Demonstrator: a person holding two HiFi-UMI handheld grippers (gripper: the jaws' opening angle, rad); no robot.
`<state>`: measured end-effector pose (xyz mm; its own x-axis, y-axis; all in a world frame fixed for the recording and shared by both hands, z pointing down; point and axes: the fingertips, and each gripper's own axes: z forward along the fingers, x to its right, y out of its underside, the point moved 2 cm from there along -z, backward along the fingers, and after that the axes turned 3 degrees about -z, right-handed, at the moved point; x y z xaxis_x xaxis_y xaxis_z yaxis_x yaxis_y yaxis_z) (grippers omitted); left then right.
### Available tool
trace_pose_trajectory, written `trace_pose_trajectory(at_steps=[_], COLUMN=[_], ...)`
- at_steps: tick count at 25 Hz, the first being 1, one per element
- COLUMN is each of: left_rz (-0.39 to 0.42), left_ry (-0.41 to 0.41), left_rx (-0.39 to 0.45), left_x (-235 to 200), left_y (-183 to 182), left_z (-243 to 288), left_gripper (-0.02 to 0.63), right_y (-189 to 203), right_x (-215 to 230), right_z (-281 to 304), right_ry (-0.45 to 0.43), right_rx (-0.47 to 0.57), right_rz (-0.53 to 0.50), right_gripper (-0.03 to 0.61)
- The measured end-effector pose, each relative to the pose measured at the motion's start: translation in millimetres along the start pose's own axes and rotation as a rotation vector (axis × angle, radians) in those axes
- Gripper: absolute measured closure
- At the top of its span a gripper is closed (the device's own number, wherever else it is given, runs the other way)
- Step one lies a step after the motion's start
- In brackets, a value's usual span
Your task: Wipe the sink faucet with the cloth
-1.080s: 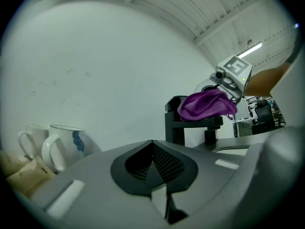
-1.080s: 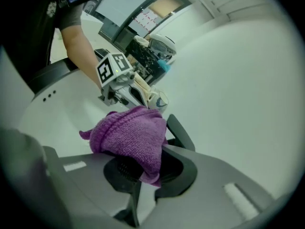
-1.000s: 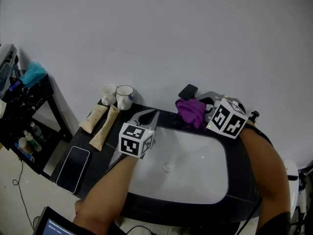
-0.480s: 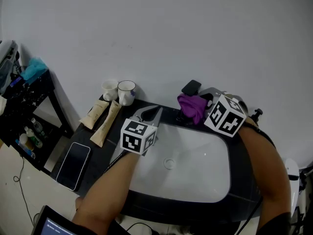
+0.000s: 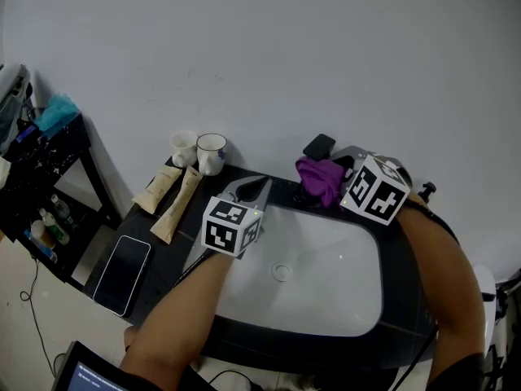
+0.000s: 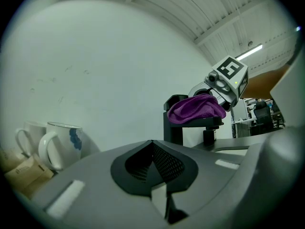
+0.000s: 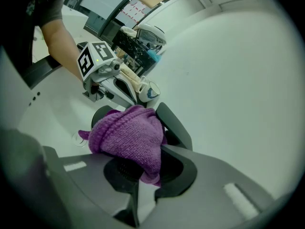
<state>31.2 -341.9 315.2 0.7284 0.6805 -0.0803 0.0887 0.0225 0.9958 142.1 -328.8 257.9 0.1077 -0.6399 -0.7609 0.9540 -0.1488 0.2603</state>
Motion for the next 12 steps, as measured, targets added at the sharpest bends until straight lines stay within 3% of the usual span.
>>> trace_pose_trajectory(at_steps=[12], left_rz=[0.004], left_ry=[0.008], left_rx=[0.005], left_x=[0.8], left_y=[-0.9], left_z=[1.4], left_gripper=[0.597], right_y=[-1.1], right_x=[-13.4], right_z=[-5.0], right_ry=[-0.036], right_rx=[-0.023], right_rz=[-0.089], right_gripper=[0.534])
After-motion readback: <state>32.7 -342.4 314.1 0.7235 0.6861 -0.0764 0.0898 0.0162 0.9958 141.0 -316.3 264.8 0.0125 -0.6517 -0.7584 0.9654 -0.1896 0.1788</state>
